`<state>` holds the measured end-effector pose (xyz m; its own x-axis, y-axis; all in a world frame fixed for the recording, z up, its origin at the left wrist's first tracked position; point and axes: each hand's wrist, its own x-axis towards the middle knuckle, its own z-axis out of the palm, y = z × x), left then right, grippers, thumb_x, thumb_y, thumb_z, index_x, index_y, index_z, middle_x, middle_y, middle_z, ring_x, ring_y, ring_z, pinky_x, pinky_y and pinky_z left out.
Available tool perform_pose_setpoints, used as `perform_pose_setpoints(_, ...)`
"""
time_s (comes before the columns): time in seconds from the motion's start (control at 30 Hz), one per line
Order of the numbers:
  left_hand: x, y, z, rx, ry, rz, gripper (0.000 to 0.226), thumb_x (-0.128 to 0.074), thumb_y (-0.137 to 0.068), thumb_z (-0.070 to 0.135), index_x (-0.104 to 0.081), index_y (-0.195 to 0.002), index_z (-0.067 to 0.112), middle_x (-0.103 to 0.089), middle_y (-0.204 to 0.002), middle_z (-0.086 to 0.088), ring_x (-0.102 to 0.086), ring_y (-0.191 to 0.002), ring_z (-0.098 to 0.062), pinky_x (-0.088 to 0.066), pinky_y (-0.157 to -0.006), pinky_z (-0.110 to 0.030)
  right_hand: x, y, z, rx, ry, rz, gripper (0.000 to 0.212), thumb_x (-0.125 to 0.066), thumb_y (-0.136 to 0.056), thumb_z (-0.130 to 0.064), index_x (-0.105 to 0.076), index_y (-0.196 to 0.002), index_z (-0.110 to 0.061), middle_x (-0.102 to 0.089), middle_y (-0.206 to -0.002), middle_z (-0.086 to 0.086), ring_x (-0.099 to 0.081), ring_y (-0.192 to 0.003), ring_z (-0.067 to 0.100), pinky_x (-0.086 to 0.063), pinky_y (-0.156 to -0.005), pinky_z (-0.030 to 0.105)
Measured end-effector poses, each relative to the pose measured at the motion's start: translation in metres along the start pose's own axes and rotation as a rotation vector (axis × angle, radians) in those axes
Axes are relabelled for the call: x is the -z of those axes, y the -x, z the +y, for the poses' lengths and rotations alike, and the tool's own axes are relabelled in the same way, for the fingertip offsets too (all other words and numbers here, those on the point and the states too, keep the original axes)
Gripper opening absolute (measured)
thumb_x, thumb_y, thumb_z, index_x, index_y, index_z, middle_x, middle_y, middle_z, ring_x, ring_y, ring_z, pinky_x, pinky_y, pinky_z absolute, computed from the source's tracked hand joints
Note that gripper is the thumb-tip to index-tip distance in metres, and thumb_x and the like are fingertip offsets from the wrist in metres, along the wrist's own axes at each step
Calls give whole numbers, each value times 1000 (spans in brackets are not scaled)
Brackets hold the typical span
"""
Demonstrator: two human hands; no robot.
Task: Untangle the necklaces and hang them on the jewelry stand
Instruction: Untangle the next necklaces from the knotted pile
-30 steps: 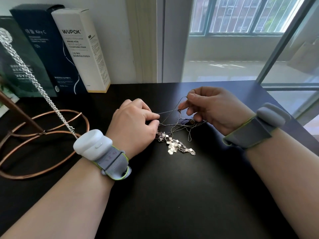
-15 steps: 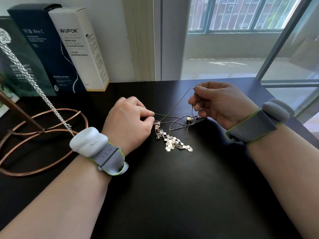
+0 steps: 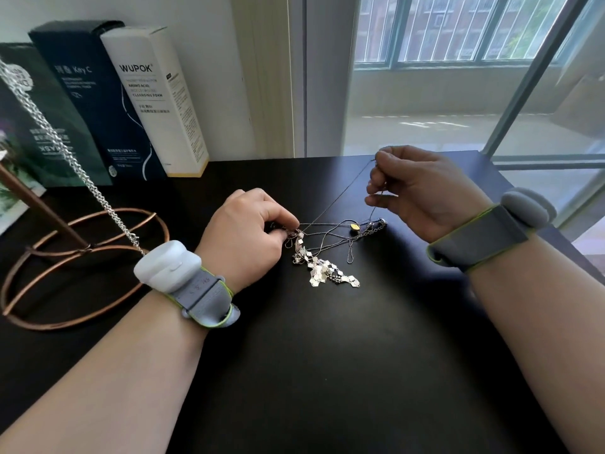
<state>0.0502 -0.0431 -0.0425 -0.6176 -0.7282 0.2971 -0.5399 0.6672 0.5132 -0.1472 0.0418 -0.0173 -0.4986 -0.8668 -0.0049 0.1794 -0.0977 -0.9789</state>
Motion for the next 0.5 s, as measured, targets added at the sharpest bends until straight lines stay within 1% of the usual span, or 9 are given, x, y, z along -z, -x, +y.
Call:
perform_pose_setpoints(0.07,0,0,-1,4,-13,-3,16,-68,-80,17,-73,-82,31,-62,-90,10,-48,-91,-11,-36,-82,-20,3,-1,0,-32,-47,9,18,-49,-95,-9,-55,-78,-12,-51,-56,2,-51,-50,17,-51,-53,32)
perform_pose_setpoints(0.1,1,0,-1,6,-17,1,16,-68,-80,17,-73,-81,32,-62,-89,9,-48,-91,-11,-36,-81,-21,4,-1,0,-44,-40,17,17,-50,-95,-10,-55,-79,-12,-50,-58,2,-49,-48,16,-49,-49,30)
perform_pose_setpoints(0.17,1,0,-2,14,-23,11,18,-67,-80,15,-73,-80,32,-62,-89,8,-48,-90,-12,-37,-81,-21,7,-2,0,-47,40,45,15,-52,-94,-11,-55,-80,-14,-49,-60,3,-43,-44,15,-37,-41,23)
perform_pose_setpoints(0.23,1,0,-3,21,-30,20,19,-66,-80,13,-73,-80,31,-62,-88,8,-48,-89,-12,-36,-80,-20,10,-3,0,-22,149,77,14,-54,-93,-12,-56,-79,-15,-50,-60,3,-40,-43,14,-27,-37,18)
perform_pose_setpoints(0.37,3,0,-6,30,-62,26,23,-64,-80,11,-73,-78,32,-61,-87,8,-48,-90,-13,-35,-79,-20,15,-3,-3,22,291,100,10,-58,-90,-10,-59,-80,-12,-55,-62,5,-36,-39,12,-21,-35,14)
perform_pose_setpoints(0.5,7,-2,-9,47,-100,39,25,-62,-79,9,-73,-76,31,-60,-87,8,-45,-89,-12,-32,-76,-20,22,-2,-9,-11,323,94,5,-60,-87,-6,-61,-84,-10,-59,-63,8,-37,-41,12,-20,-35,16)
